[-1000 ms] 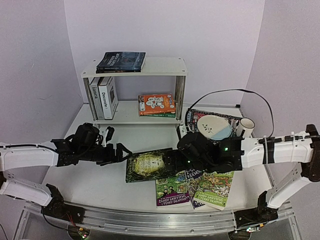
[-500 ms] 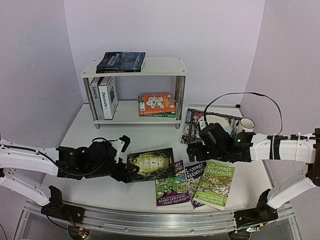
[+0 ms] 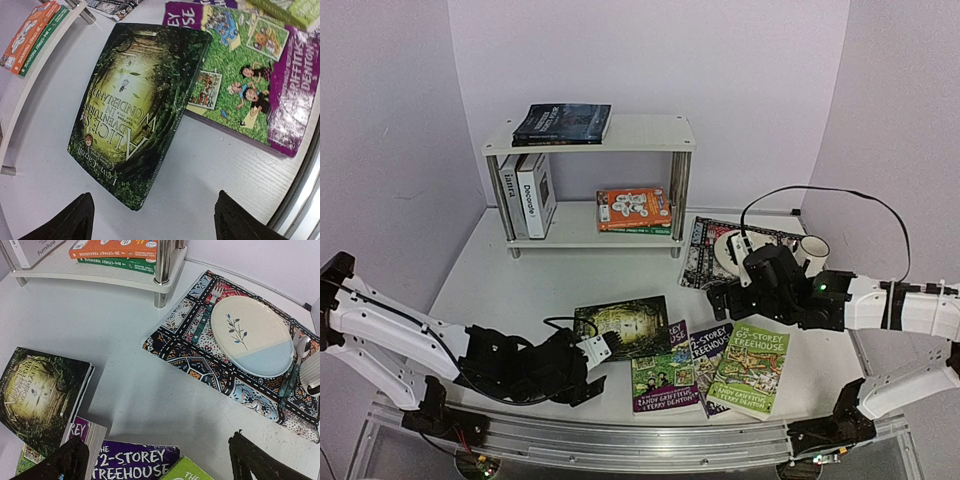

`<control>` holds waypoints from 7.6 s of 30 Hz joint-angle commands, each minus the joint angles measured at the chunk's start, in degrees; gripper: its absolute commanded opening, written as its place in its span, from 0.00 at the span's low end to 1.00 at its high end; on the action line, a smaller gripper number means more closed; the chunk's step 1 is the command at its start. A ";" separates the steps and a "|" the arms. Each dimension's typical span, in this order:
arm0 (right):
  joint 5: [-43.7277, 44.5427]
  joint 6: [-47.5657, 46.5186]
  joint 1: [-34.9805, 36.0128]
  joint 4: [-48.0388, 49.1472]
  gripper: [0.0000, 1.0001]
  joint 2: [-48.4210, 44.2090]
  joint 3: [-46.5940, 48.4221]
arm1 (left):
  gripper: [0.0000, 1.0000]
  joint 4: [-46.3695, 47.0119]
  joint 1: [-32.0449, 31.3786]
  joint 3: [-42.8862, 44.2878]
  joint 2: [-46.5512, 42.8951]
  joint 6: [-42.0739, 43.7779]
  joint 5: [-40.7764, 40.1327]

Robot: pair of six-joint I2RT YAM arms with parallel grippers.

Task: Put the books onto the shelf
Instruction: Move the book from the book pile, then pick up the book from the book pile, then place the book in the book pile on the shelf.

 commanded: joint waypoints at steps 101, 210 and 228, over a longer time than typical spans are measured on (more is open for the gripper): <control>7.46 -3.10 0.07 1.00 0.98 -9.59 -1.81 | 0.00 19.33 16.00 27.68 0.85 50.21 -14.02; 0.82 -0.55 0.10 -2.60 0.98 -8.52 3.58 | 0.03 8.13 59.75 69.28 23.09 94.12 27.97; 0.67 -0.14 0.10 -2.60 0.98 -8.98 3.16 | 0.55 7.86 59.75 66.13 20.50 94.96 29.66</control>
